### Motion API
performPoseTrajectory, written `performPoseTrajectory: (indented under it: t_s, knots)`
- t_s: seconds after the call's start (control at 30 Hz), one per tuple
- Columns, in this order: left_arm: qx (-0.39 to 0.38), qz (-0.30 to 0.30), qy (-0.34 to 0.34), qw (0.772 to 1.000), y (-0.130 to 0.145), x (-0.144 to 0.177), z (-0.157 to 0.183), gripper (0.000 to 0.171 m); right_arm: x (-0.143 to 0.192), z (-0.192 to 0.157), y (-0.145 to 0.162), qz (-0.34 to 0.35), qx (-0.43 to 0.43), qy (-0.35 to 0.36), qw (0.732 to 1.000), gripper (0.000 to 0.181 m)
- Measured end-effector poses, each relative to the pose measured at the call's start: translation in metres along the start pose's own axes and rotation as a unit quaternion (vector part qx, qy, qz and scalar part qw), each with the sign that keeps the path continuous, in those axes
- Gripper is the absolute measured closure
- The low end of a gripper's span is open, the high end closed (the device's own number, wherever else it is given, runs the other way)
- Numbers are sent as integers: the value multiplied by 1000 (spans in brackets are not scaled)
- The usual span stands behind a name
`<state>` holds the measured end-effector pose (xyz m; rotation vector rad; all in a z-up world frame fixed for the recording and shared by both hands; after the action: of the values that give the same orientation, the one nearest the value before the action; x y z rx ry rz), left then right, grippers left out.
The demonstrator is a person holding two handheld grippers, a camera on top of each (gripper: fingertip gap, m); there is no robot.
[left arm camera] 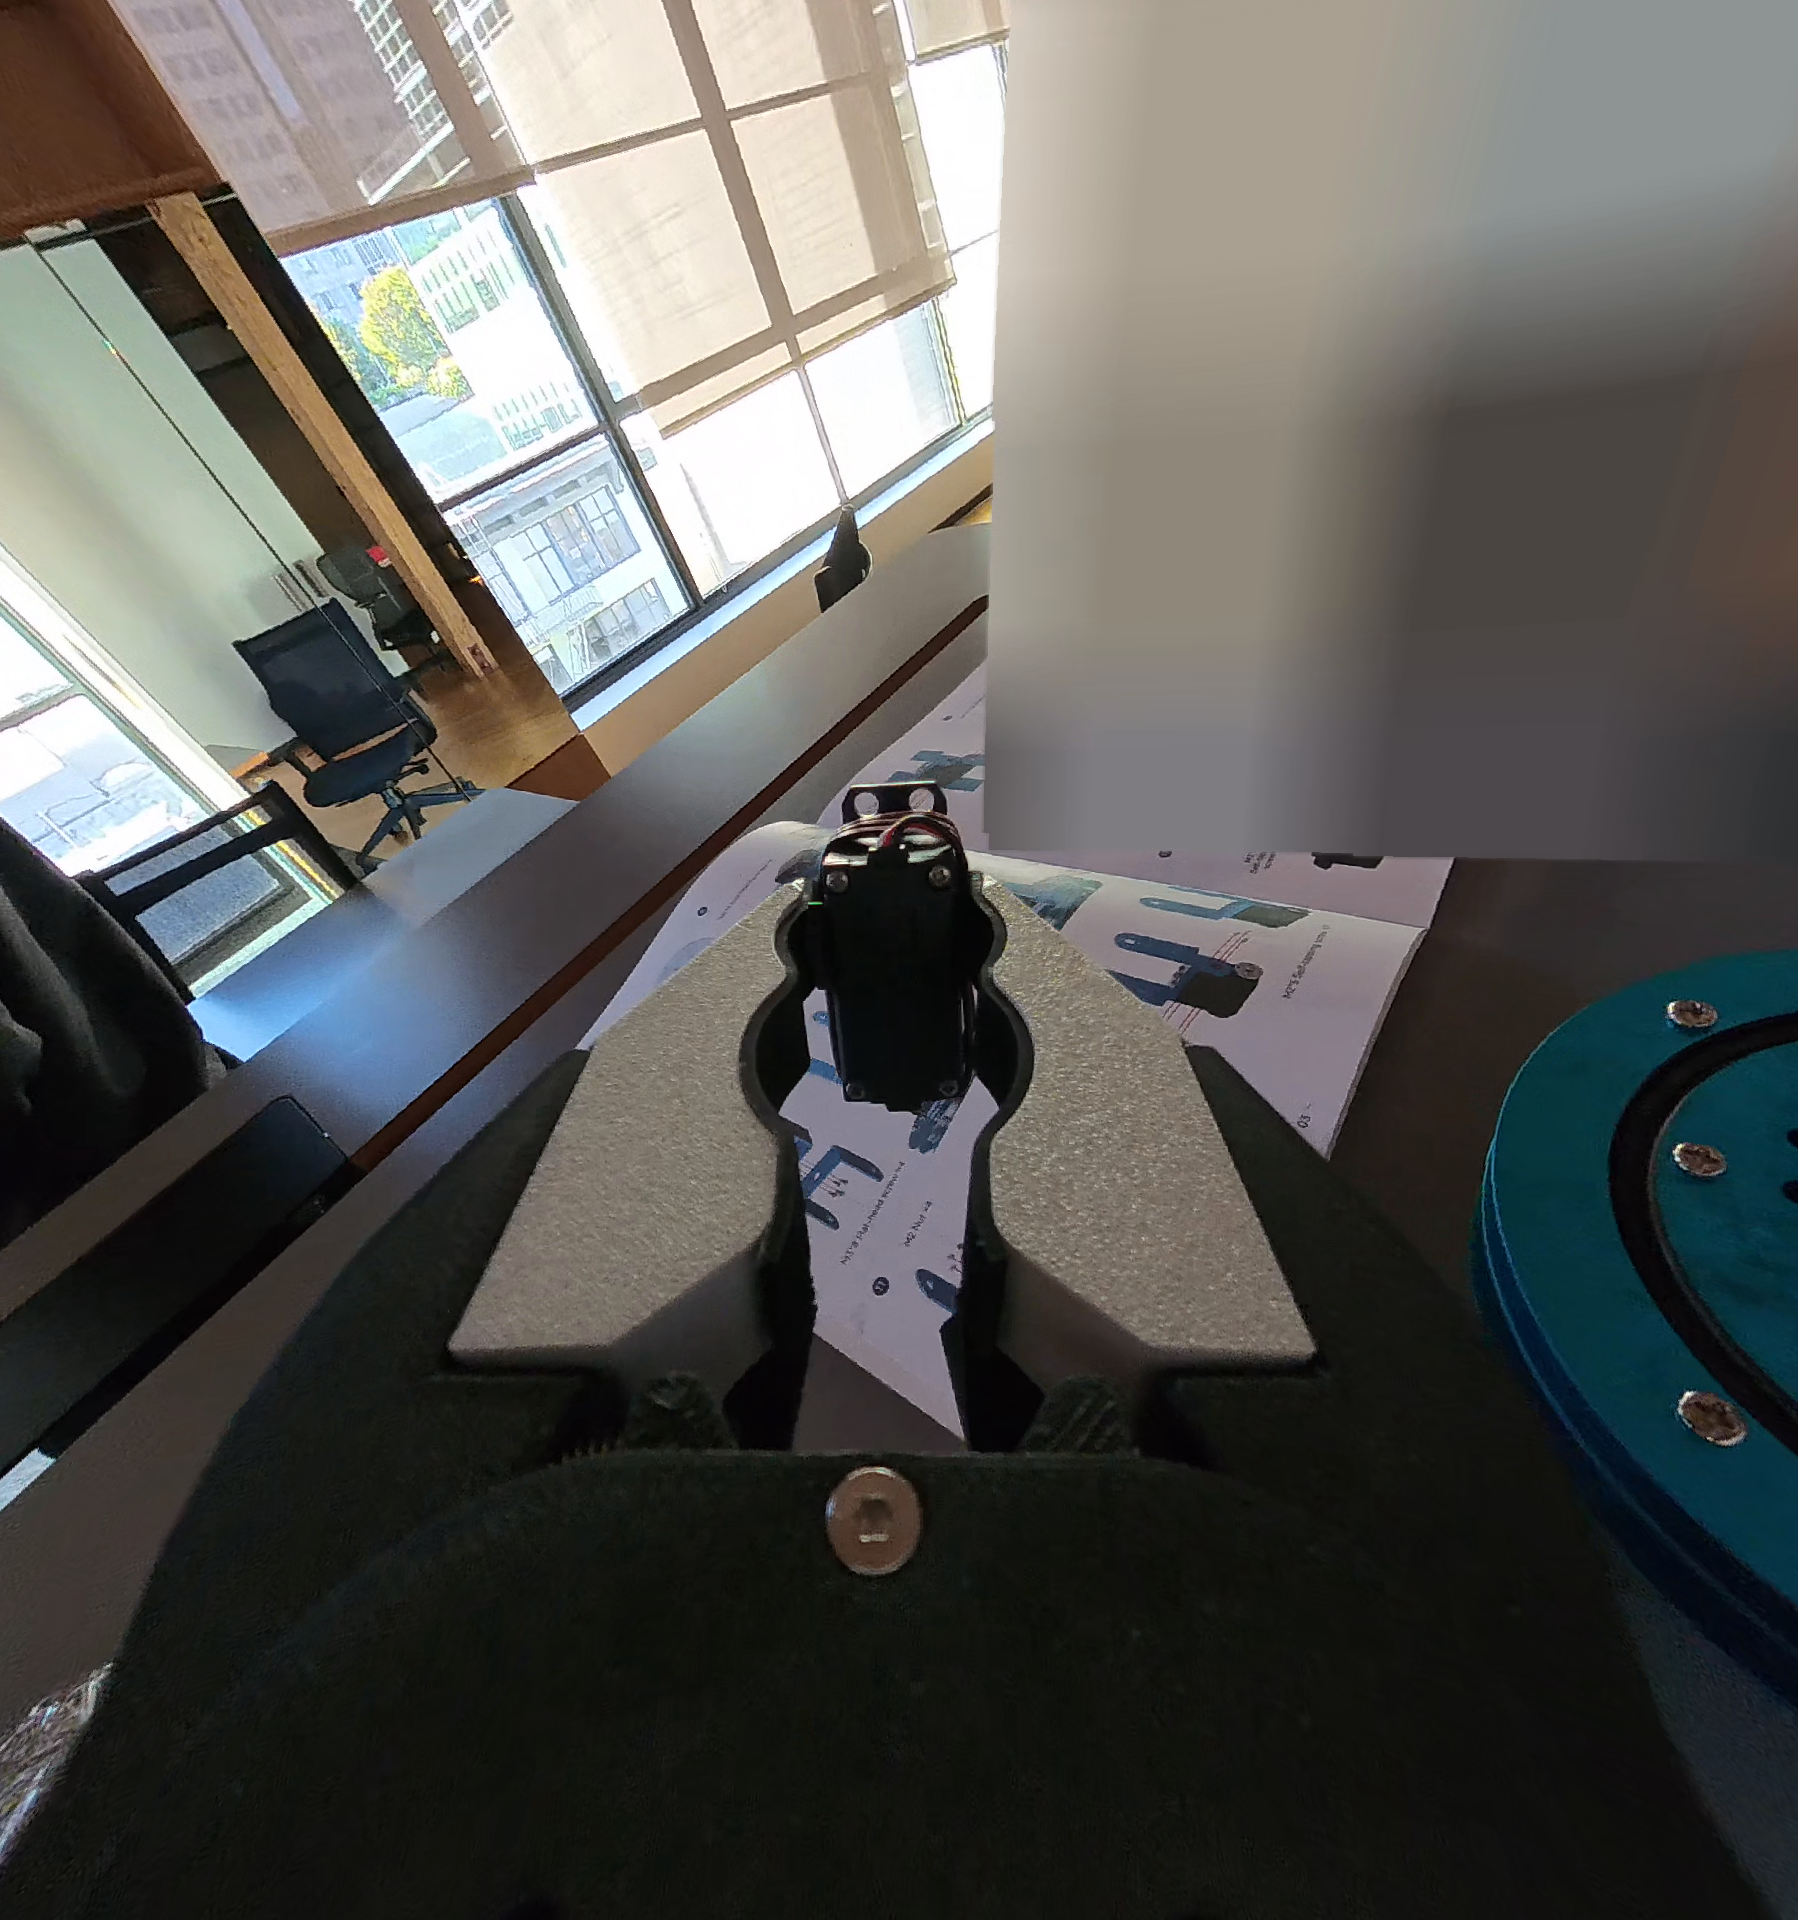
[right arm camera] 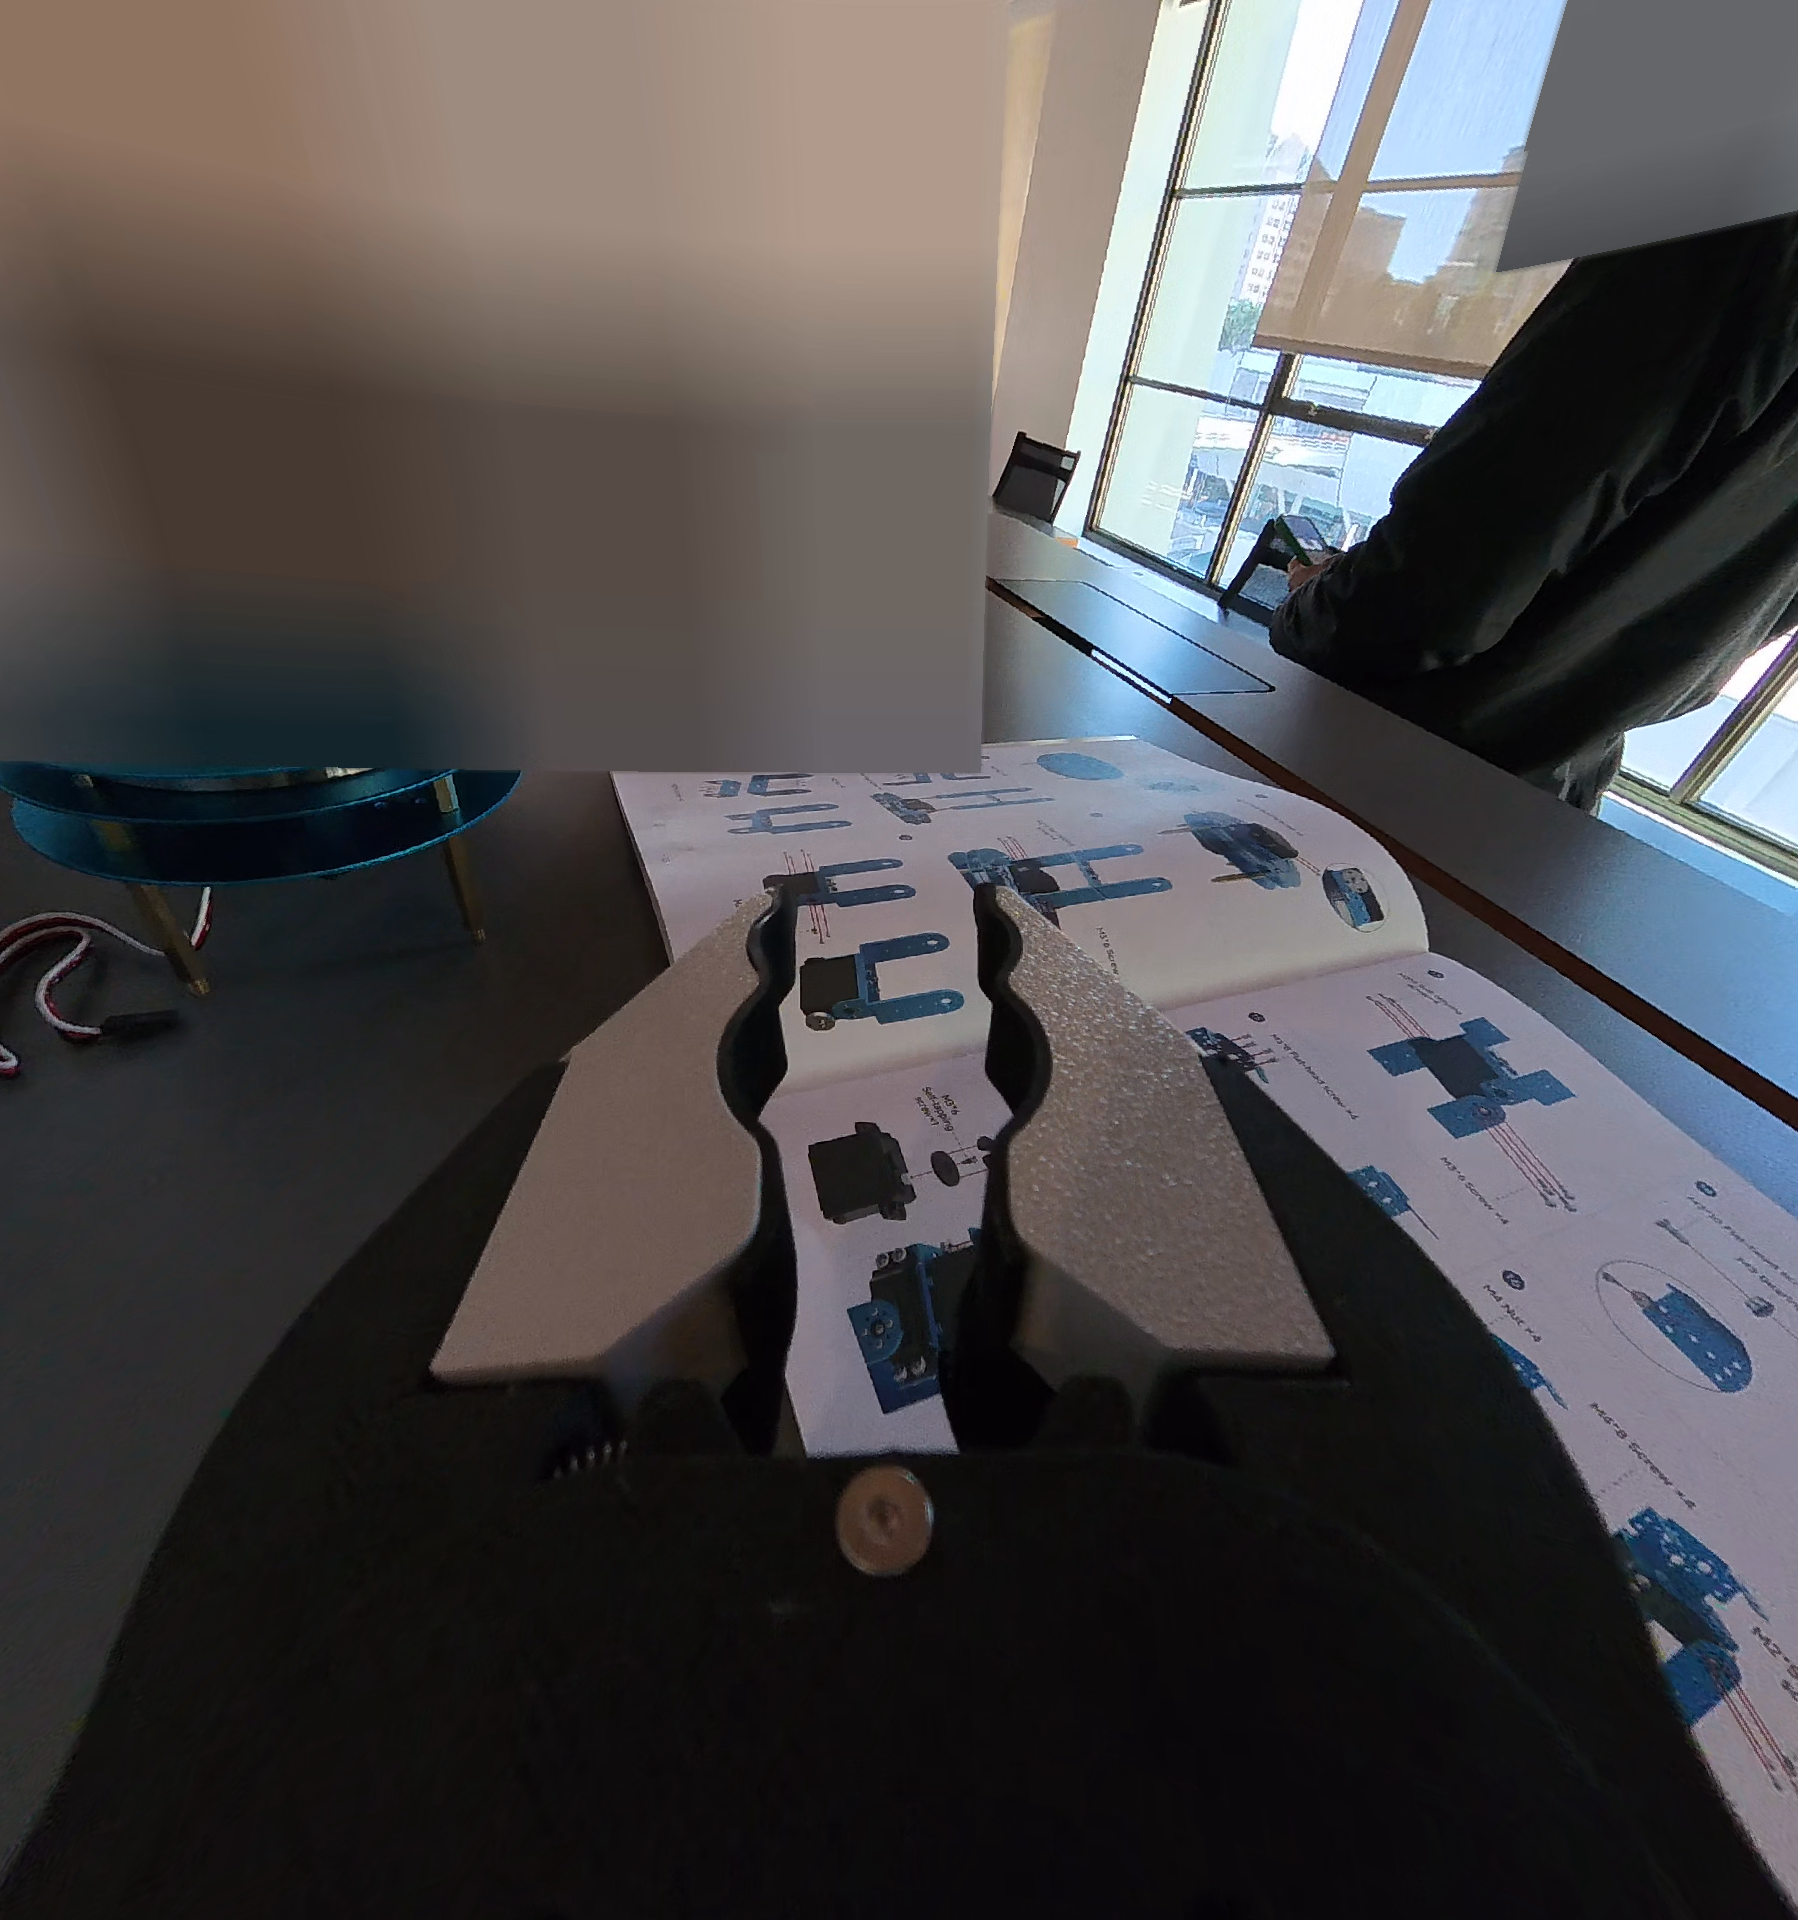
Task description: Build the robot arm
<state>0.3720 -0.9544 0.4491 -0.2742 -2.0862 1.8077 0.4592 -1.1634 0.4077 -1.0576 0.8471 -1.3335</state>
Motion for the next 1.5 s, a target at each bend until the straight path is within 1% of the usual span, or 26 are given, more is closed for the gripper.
performPoseTrajectory:
  t_s: [0.33,0.63,0.87,0.97,1.07,1.33,1.43,1.5]
  knots:
    - [-11,-19,-4,1000,7,-5,1,147,0,-2,-1,0,0,-1,1000,148]
    - [-30,-50,-25,998,16,-9,-3,147,-1,-3,-1,-1,-1,-1,1000,148]
    - [-29,-64,-22,997,22,-12,-3,147,-1,-3,-1,-4,0,-2,1000,148]
    - [-55,-70,-35,995,24,-11,-5,146,-2,-3,-1,-5,3,-3,1000,148]
    - [-100,-83,-55,990,25,-11,-6,146,-2,-4,-1,-7,5,-3,1000,148]
    - [-217,-127,-105,962,29,-11,-4,146,-1,-3,0,-9,7,-4,1000,148]
    - [-224,-130,-109,960,30,-12,-4,146,-1,-3,0,-9,7,-4,1000,148]
    - [-202,-116,-103,967,27,-11,-4,146,-1,-3,1,-9,6,-4,1000,148]
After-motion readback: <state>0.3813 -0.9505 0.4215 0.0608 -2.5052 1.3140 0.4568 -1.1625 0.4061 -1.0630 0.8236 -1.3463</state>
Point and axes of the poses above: each gripper's, where its closed fingertips meet, x back along the fingers, y out of its underside, z = x × y across the jaws, the point moved 4 cm from there along x, back along the fingers, and after that the axes turned 12 degrees about x, right-handed, at the moved point
